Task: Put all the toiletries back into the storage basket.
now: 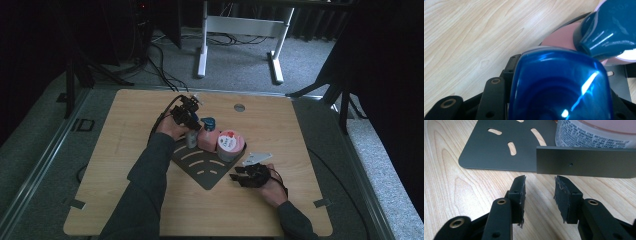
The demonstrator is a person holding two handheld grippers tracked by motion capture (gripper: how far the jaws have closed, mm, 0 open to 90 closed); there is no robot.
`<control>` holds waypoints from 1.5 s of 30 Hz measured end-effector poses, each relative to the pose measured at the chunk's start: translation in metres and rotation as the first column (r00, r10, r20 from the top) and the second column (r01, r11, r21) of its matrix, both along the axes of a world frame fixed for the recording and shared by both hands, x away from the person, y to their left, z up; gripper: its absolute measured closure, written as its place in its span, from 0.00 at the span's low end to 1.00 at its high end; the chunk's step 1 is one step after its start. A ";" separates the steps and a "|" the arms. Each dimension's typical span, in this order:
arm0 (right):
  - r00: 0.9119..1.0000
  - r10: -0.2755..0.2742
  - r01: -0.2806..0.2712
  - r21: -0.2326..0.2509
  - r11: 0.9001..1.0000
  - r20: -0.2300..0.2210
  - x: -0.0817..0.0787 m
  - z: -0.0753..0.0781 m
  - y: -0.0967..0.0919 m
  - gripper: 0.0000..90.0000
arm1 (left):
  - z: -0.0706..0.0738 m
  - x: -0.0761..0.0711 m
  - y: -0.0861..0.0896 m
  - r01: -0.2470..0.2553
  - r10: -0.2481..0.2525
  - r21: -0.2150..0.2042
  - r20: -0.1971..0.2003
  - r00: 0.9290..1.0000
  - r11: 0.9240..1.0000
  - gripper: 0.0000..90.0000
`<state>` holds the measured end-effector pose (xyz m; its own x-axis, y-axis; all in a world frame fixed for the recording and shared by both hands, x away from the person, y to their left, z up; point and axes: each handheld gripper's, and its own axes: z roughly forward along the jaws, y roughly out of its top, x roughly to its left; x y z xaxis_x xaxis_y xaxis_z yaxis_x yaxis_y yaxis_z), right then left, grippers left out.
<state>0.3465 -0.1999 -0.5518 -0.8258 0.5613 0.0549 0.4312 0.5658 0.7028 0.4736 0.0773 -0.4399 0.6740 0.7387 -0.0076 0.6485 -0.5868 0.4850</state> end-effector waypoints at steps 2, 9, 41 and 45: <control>1.000 0.000 0.000 0.001 1.000 0.001 0.000 0.000 0.000 0.67 | 0.000 0.000 -0.001 -0.005 0.005 -0.003 0.004 1.000 1.000 0.62; 1.000 0.001 -0.001 0.000 1.000 0.001 0.000 0.000 0.000 0.67 | -0.001 0.001 -0.003 -0.003 0.003 -0.007 0.014 1.000 1.000 0.62; 1.000 0.004 -0.004 0.000 1.000 0.001 -0.001 0.000 0.001 0.67 | 0.007 -0.017 0.012 -0.007 0.007 0.004 0.006 1.000 1.000 0.43; 1.000 0.004 -0.004 0.001 1.000 0.001 -0.001 0.000 0.002 0.67 | 0.009 -0.022 0.015 -0.002 0.002 0.004 0.010 1.000 1.000 0.45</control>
<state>0.3457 -0.1982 -0.5519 -0.8278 0.5584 0.0541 0.4283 0.5668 0.7038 0.4520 0.0919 -0.4307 0.6727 0.7399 0.0020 0.6446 -0.5873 0.4895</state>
